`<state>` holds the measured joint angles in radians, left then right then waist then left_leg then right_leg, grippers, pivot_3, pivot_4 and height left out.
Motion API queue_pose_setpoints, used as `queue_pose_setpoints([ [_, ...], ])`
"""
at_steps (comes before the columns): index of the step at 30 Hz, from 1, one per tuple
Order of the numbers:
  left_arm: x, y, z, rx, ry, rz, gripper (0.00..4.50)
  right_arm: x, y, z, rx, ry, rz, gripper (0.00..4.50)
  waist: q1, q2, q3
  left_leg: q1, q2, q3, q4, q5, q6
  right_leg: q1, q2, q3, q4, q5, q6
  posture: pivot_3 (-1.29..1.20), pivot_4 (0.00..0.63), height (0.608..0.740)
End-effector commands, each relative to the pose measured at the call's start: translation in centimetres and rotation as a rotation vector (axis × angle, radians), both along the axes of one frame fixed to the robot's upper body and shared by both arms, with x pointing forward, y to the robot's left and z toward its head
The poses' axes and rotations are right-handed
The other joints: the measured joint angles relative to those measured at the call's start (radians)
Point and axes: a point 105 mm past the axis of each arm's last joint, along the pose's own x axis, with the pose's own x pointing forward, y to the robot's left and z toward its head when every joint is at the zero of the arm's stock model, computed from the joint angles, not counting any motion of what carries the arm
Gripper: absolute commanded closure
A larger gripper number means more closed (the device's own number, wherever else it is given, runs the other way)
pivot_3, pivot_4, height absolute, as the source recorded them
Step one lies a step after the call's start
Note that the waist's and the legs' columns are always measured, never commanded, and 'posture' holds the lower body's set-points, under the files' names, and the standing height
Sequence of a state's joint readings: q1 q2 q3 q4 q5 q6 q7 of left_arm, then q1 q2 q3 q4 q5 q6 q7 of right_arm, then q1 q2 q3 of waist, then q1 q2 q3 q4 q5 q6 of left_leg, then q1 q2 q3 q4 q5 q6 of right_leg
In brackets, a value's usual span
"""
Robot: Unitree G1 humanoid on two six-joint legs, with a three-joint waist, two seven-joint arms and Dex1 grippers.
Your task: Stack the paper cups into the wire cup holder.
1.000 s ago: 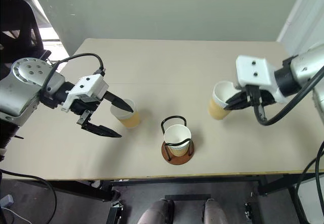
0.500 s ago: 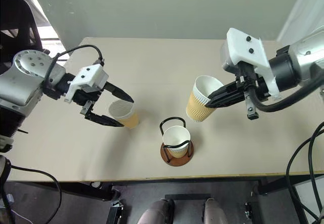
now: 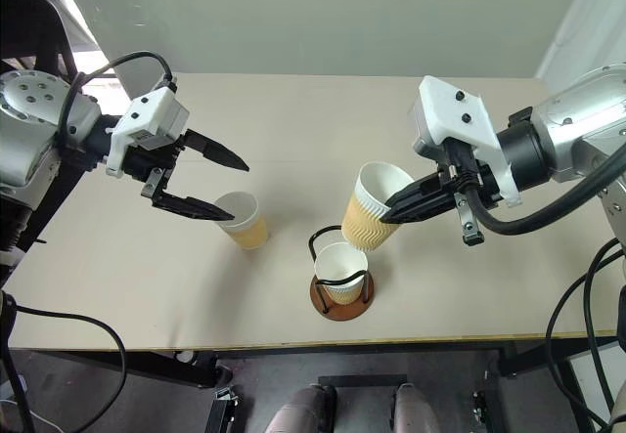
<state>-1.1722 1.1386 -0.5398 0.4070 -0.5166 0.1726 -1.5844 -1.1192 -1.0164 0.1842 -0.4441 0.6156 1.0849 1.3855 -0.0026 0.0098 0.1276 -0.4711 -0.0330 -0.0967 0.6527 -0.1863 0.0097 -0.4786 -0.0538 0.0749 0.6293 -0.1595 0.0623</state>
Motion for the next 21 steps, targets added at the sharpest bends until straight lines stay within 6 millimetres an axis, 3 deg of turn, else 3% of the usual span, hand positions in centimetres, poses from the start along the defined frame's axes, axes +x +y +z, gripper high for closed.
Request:
queue_pose_setpoints([
  [1,-0.5,-0.4,1.1,-0.011,-0.023,-0.043,0.03,-0.6,1.0,0.6,0.012,-0.055,0.038,4.45,0.000,0.000,0.000,0.000,0.000,0.000,0.000,0.000,0.000,0.000,0.000,0.000,0.000,0.000,0.000,0.00,0.150,0.740],
  [9,-0.4,-0.9,1.1,-0.011,-0.020,-0.055,0.03,-0.3,2.5,-0.4,0.018,-0.054,0.072,4.45,0.000,0.000,0.000,0.000,0.000,0.000,0.001,0.000,0.000,0.000,0.000,-0.001,0.001,0.000,0.000,0.00,0.150,0.740],
  [21,-0.4,-1.0,1.0,-0.009,-0.023,-0.060,0.03,-0.3,3.0,-2.1,-0.001,-0.034,0.089,4.45,0.000,0.000,0.000,0.000,0.000,0.000,0.004,0.000,0.000,0.001,0.000,-0.001,0.003,0.000,0.000,0.00,0.150,0.740],
])
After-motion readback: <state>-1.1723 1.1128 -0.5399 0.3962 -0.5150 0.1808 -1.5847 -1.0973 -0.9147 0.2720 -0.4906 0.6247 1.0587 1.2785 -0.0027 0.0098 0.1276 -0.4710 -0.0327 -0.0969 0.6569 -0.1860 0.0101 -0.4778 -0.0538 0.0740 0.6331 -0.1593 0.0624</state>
